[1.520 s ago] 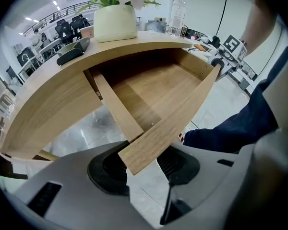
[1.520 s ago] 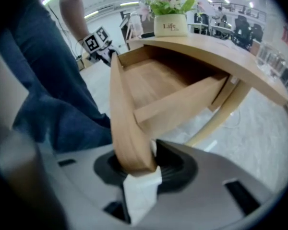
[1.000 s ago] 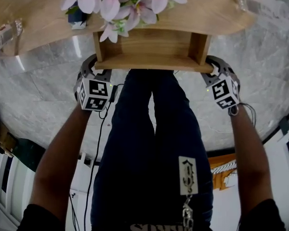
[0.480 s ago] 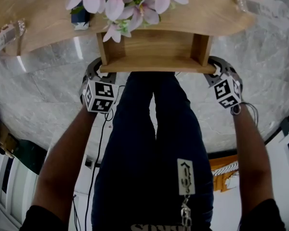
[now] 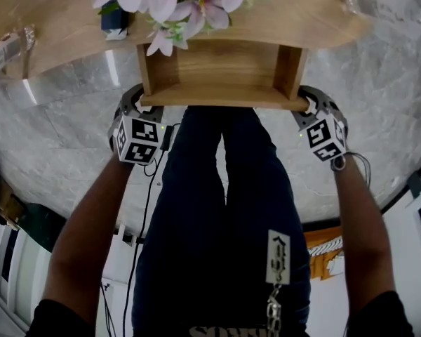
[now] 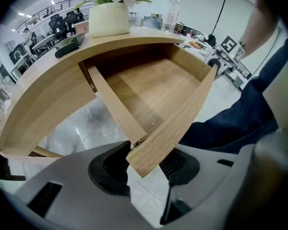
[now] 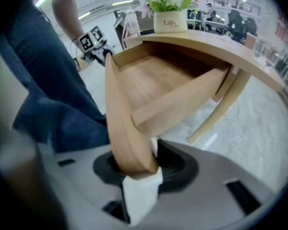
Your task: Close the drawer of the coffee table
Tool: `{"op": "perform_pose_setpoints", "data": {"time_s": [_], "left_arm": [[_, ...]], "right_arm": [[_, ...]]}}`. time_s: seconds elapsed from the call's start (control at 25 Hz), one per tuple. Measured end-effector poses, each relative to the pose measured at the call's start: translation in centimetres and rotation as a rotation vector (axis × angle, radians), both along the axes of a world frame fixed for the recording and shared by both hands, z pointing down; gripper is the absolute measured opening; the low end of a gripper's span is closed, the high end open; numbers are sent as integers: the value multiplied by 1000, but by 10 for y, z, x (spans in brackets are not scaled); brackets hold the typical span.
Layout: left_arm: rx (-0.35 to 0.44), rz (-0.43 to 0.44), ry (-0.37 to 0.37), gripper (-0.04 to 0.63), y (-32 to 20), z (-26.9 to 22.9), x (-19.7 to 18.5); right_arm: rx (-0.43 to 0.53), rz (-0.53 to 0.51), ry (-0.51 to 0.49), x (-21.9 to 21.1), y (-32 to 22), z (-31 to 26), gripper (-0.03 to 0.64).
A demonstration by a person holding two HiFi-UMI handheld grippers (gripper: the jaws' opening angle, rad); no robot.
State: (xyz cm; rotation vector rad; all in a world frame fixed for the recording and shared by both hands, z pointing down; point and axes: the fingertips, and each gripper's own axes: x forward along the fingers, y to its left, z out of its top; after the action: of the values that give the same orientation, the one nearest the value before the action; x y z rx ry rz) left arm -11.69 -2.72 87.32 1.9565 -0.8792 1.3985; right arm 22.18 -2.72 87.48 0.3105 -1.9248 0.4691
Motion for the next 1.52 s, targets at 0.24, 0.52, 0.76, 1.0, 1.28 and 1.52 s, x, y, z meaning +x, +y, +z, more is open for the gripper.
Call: {"op": "perform_pose_setpoints", "data": {"time_s": [0.24,0.52,0.76,1.0,1.28,1.52], "left_arm": [[13,-34,-17,184,0,0,-1],[22,-31,-23,184,-12,-3,3],[43,-26,-45,184,-47,-5,0],[75,-43,-33,186,-79,-4,1],[108,-53,-25,190,-114,-6,-1],[118,-75,1,192,-127,-7,-1]], "right_arm": [[3,-24,-1,-2,-4,1,156],[26,-11,-5,2,-21,-3,158],[55,-1,-11,0,-53,-4,158],[88,7,-19,1,-87,-5,158],[108,12,-33,-2,-119,-5,158],[102,1,-39,-3,-133,-6,159]]}}
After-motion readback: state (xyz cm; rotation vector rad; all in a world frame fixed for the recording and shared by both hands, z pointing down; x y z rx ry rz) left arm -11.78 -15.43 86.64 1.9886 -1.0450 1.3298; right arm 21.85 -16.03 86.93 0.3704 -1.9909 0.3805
